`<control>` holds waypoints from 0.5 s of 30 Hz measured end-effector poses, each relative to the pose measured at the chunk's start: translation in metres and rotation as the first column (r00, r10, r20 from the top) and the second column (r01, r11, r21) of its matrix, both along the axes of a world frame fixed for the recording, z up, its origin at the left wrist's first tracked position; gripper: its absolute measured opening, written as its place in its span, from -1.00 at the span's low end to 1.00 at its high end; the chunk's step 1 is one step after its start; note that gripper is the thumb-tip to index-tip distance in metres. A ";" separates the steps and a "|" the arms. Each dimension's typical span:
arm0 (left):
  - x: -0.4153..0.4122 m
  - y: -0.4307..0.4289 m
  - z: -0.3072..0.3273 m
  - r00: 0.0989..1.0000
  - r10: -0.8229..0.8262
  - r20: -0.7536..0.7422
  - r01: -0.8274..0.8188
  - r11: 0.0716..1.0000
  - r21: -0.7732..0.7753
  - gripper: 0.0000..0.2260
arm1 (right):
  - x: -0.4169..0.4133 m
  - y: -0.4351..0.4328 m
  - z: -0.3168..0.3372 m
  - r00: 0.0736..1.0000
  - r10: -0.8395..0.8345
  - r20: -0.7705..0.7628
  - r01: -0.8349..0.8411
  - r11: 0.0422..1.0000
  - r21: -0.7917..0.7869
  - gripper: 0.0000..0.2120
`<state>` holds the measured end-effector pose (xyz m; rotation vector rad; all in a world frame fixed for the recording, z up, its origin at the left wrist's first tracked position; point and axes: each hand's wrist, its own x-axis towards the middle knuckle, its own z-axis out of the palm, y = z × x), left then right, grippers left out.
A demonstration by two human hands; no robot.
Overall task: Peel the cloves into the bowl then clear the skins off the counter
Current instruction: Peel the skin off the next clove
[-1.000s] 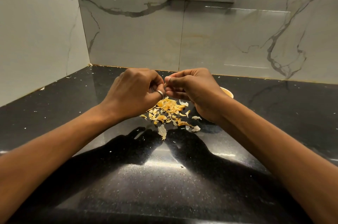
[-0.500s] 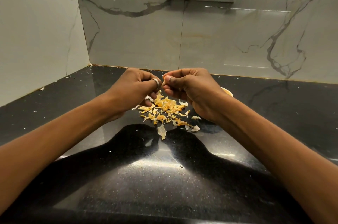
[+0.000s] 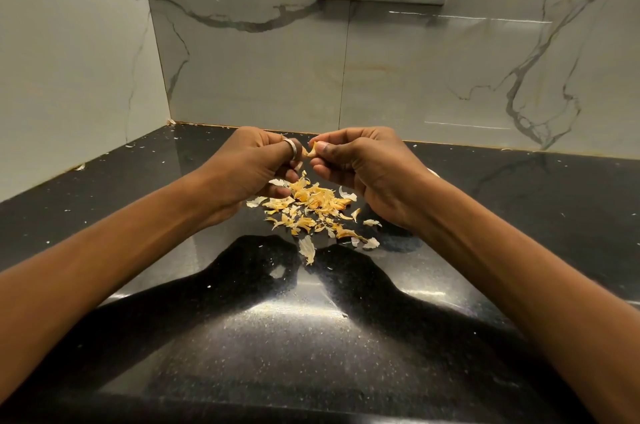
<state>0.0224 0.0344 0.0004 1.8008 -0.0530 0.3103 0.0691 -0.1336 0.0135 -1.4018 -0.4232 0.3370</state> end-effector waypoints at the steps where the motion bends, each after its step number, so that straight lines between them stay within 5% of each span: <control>1: 0.000 0.000 0.000 1.000 0.007 0.007 -0.007 1.000 0.002 -0.82 | 0.000 0.000 0.000 1.000 0.002 0.005 -0.002 1.000 -0.010 -0.90; 15: 0.003 0.007 0.005 0.989 0.141 0.053 -0.135 0.985 -0.105 -0.84 | -0.001 -0.001 0.001 1.000 -0.001 0.029 0.004 0.995 -0.100 -0.88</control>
